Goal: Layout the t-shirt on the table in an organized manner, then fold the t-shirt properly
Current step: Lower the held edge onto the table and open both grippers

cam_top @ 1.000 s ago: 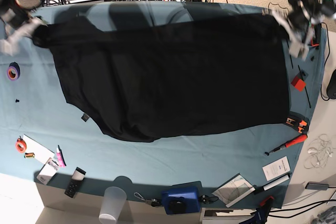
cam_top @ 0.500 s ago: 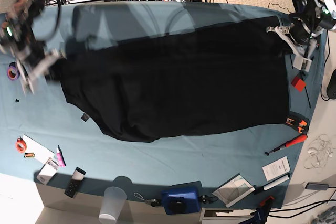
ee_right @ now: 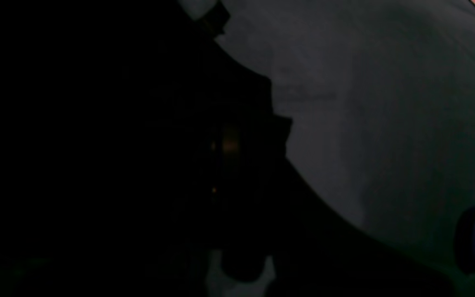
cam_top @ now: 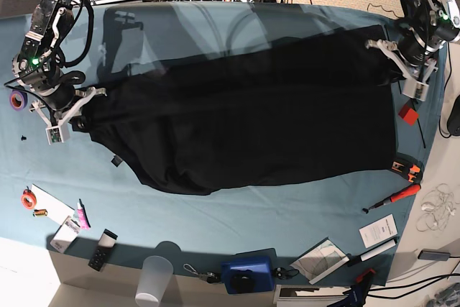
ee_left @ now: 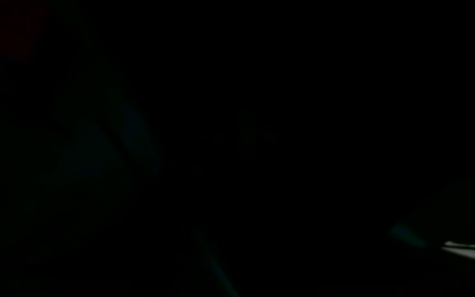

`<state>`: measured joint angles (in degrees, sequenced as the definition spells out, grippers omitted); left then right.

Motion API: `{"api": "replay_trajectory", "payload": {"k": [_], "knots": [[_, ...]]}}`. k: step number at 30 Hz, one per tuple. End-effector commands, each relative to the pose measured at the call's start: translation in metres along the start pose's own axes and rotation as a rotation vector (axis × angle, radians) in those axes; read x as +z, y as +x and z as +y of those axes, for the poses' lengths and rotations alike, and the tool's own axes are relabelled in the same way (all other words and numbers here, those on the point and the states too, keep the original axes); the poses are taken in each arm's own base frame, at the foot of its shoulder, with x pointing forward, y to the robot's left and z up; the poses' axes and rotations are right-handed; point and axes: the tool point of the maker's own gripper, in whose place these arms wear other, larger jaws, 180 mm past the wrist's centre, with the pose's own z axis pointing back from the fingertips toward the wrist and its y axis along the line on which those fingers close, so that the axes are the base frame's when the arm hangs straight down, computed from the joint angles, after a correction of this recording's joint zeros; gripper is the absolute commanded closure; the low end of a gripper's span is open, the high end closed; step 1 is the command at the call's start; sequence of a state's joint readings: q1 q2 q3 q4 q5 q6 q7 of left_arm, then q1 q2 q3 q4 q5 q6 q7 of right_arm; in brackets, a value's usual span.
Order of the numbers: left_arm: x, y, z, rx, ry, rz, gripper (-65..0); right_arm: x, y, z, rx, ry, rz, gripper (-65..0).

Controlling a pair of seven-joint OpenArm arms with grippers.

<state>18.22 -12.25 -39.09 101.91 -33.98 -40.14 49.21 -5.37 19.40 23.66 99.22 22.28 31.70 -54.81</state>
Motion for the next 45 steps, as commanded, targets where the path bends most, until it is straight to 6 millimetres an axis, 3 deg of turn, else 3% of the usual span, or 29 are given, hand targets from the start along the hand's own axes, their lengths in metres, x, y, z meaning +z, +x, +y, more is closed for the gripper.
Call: {"api": "replay_trajectory", "payload": {"k": [1, 3, 4, 10, 17, 24, 31, 35, 37, 40, 45], "knots": [[0.004, 0.016, 0.005, -0.019, 0.010, -0.058, -19.0, 0.006, 0.018, -0.013, 0.020, -0.036, -0.051, -7.9], [0.005, 0.024, 0.004, -0.018, 0.010, -0.105, -29.7, 0.006, 0.022, -0.013, 0.020, -0.036, -0.072, -17.3], [0.005, 0.028, 0.004, -0.019, 0.010, -0.125, -32.4, 0.006, 0.025, -0.013, 0.020, -0.037, -0.086, -19.0], [0.007, 0.033, 0.012, 0.020, 0.047, -0.156, -33.1, 0.007, 0.047, -0.020, 0.009, -0.056, -0.145, -18.9], [0.009, 0.041, 0.001, 0.044, -0.005, -0.176, -33.1, 0.014, 0.085, -0.030, -0.033, -0.057, -0.250, -18.9], [0.009, 0.038, -0.001, 0.049, -0.013, -0.158, -33.1, 0.009, 0.051, -0.034, -0.035, -0.078, -0.044, -18.9], [0.009, 0.037, -0.001, 0.050, -0.012, -0.155, -33.1, 0.009, 0.051, -0.037, -0.027, -0.093, -0.045, -18.9], [0.008, 0.020, -0.008, 0.071, -0.049, -0.059, -33.0, 0.013, 0.058, -0.040, -0.049, -0.092, -0.087, -18.9], [0.013, 0.015, -0.022, 0.085, -0.120, -0.034, -32.5, 0.023, 0.067, -0.044, -0.120, -0.061, -0.159, -18.9], [0.031, 0.017, -0.036, 0.086, -0.176, -0.066, -26.7, 0.047, 0.074, -0.062, -0.231, -0.034, -0.263, -18.9], [0.065, 0.003, -0.017, 0.076, -0.070, -0.039, -24.2, 0.080, 0.047, -0.089, -0.285, -0.054, -0.252, -18.9]]}}
